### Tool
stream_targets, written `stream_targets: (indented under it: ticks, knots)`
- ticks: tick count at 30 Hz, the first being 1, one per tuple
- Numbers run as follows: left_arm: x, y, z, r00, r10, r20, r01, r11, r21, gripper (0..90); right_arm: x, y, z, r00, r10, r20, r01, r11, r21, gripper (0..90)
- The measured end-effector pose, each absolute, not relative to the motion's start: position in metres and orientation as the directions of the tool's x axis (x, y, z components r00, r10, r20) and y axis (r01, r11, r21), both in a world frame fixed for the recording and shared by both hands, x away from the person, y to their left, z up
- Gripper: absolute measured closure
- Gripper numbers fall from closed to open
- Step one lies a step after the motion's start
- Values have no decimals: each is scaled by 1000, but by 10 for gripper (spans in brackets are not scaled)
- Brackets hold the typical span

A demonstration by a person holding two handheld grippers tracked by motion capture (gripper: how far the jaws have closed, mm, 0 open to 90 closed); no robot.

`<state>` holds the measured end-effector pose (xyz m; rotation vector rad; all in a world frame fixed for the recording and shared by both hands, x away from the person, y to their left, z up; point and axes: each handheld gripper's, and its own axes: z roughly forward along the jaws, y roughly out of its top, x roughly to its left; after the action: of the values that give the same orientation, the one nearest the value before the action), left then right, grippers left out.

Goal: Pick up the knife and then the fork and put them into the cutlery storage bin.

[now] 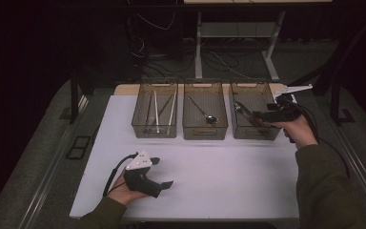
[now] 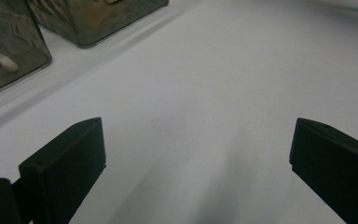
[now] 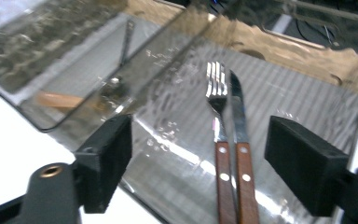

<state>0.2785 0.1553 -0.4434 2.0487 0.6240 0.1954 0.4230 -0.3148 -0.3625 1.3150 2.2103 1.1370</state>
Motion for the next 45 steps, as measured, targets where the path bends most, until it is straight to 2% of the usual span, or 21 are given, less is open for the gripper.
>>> stream_targets:
  ticks: [7,19,36,45]
  knots:
    - [280,156,-445,848,518,-115,367,-418,831,0,402,-308,-365,-565,817,113,530,254,809,172]
    - [277,156,-444,846,521,-115,369,-414,832,0,356,-292,-382,-643,760,92,464,292,836,171]
    - [276,154,-445,852,512,-112,369,-434,822,0,311,-293,-413,-650,752,111,465,278,840,171]
    - [275,153,-445,855,507,-112,365,-433,824,0,289,-292,-428,-687,720,101,456,318,831,171]
